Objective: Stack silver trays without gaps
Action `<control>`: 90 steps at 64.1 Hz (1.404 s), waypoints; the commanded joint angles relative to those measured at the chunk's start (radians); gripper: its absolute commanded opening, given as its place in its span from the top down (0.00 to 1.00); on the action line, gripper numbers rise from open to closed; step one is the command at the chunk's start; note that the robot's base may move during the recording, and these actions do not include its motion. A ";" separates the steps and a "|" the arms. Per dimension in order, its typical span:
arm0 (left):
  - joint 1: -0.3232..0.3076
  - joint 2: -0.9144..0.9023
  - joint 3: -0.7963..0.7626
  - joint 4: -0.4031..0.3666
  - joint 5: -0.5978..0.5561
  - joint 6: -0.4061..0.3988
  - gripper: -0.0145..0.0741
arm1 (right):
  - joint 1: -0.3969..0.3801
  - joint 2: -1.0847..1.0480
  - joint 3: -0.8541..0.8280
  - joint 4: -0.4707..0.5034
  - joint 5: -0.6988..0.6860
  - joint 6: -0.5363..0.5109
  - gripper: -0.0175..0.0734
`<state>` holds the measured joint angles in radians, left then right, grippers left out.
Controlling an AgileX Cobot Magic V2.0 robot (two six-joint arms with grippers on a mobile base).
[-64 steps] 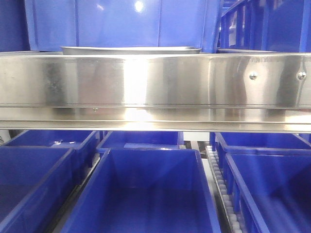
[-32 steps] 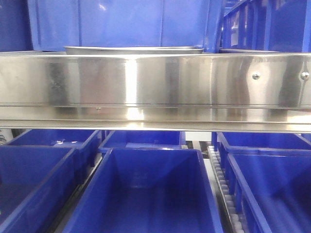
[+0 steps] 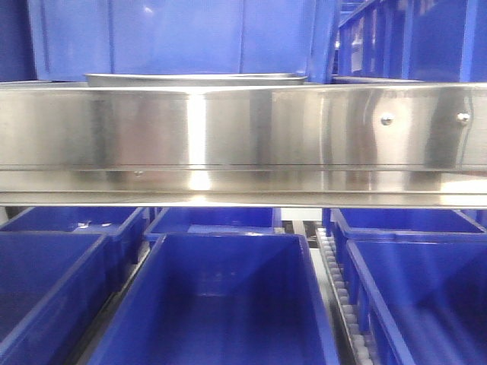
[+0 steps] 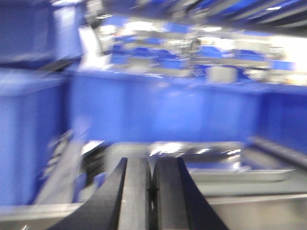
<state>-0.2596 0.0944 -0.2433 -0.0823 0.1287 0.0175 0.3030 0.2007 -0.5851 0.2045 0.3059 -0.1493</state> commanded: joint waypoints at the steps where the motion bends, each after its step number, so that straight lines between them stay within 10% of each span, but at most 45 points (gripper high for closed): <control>1: 0.077 -0.046 0.070 -0.017 -0.020 0.007 0.85 | 0.000 -0.005 0.001 -0.010 -0.025 -0.006 0.89; 16: 0.198 -0.094 0.210 -0.020 -0.038 0.007 0.85 | 0.000 -0.005 0.001 -0.010 -0.025 -0.006 0.89; 90: 0.102 -0.094 0.243 0.191 -0.057 -0.115 0.85 | 0.000 -0.005 0.001 -0.010 -0.025 -0.006 0.89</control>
<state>-0.1507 0.0046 0.0015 0.1035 0.0941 -0.0904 0.3030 0.2007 -0.5851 0.2045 0.3059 -0.1493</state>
